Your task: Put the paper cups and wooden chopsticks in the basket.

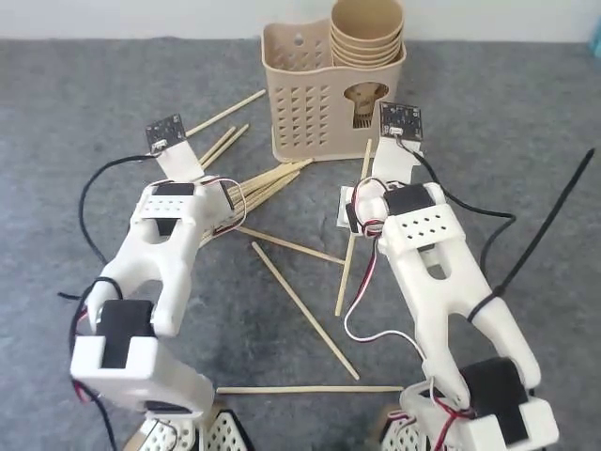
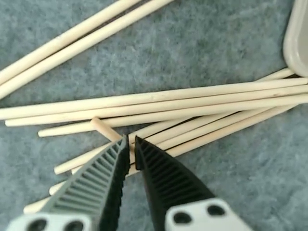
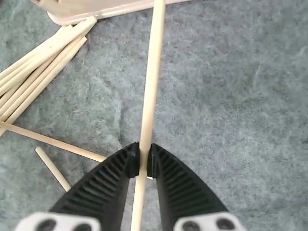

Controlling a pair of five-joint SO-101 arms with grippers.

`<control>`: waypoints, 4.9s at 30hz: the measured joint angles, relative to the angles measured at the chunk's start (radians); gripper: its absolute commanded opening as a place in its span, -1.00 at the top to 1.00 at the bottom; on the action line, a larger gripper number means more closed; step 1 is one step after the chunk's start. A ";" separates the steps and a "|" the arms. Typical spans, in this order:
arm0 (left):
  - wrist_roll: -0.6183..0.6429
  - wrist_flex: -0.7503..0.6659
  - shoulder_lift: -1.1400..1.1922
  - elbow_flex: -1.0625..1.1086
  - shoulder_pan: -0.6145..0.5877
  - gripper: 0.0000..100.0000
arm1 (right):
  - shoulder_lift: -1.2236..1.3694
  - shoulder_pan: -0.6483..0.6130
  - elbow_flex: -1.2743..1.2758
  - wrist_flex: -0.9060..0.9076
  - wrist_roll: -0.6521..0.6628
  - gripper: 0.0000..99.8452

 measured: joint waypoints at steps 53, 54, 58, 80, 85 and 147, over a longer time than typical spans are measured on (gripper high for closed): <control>-0.203 -0.172 -0.420 0.345 -0.029 0.97 | -0.546 -0.002 0.155 -0.074 0.147 0.99; -0.204 -0.207 -0.482 0.396 -0.029 0.97 | -0.578 -0.002 0.178 -0.107 0.173 0.99; -0.207 -0.313 -0.736 0.582 -0.029 0.97 | -0.621 -0.018 0.218 -0.235 0.253 0.99; -0.245 -0.514 -1.622 1.086 -0.028 0.97 | -0.038 -0.063 -0.043 -1.335 0.600 0.98; -0.273 -0.514 -1.657 1.096 -0.028 0.97 | 0.278 -0.061 -0.404 -1.346 0.606 0.98; -0.316 -0.514 -1.663 1.112 -0.028 0.97 | -0.196 0.091 -1.031 0.772 0.373 0.79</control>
